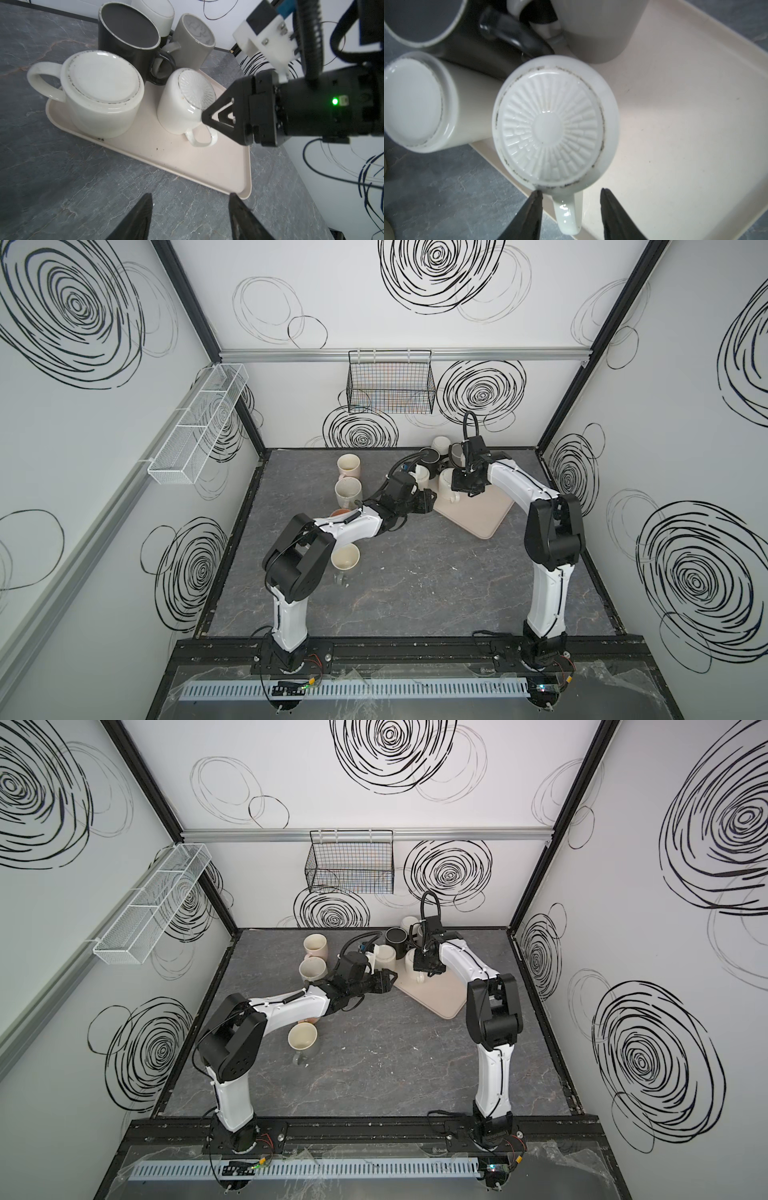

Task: Turn the mug right side up
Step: 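Grasp the upside-down white mug's handle on the tray with the right gripper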

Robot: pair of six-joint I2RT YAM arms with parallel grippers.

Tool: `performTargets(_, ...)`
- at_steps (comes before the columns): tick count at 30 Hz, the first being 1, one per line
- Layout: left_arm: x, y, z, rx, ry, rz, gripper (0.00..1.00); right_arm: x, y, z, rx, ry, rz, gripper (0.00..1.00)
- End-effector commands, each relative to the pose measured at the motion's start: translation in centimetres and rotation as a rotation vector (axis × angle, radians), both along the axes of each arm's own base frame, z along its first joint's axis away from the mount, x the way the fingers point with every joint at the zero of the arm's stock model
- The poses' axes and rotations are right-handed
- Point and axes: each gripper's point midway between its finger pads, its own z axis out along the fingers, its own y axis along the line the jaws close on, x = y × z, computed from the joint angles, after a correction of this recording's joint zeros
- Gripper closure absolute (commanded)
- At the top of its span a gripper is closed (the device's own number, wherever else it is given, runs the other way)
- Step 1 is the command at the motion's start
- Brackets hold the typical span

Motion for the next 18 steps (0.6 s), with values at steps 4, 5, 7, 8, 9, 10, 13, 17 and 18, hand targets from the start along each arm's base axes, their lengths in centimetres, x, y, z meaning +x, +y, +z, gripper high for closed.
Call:
performTargets(4, 0.4, 0.4, 2.7, -0.035, -0.069, 0.019, 0.39, 0.4, 0.0, -1.0, -0.093, 0.043, 0.034, 0.57)
performTargets(5, 0.3, 0.5, 2.7, -0.031, -0.072, 0.019, 0.38, 0.3, 0.0, -1.2, -0.102, 0.048, 0.035, 0.57)
performTargets(7, 0.3, 0.7, 2.7, -0.026, -0.072, 0.02, 0.38, 0.3, 0.0, -1.4, -0.117, 0.049, 0.042, 0.59)
performTargets(8, 0.3, 0.9, 2.7, -0.025, -0.072, 0.023, 0.39, 0.2, 0.0, -1.6, -0.125, 0.052, 0.041, 0.59)
performTargets(9, 0.2, 0.9, 2.7, -0.025, -0.072, 0.023, 0.38, 0.2, 0.0, -1.7, -0.13, 0.052, 0.042, 0.6)
performTargets(10, 0.2, 1.0, 2.7, -0.024, -0.073, 0.024, 0.39, 0.2, 0.0, -1.7, -0.134, 0.054, 0.041, 0.6)
performTargets(13, 0.1, 1.2, 2.8, -0.023, -0.073, 0.026, 0.38, 0.1, -0.1, -1.9, -0.144, 0.058, 0.041, 0.6)
performTargets(17, 0.1, 1.3, 2.9, -0.023, -0.075, 0.028, 0.39, 0.3, -0.1, -2.1, -0.154, 0.055, 0.047, 0.6)
performTargets(18, 0.0, 1.3, 2.9, -0.022, -0.076, 0.028, 0.39, 0.4, -0.1, -2.1, -0.157, 0.057, 0.049, 0.61)
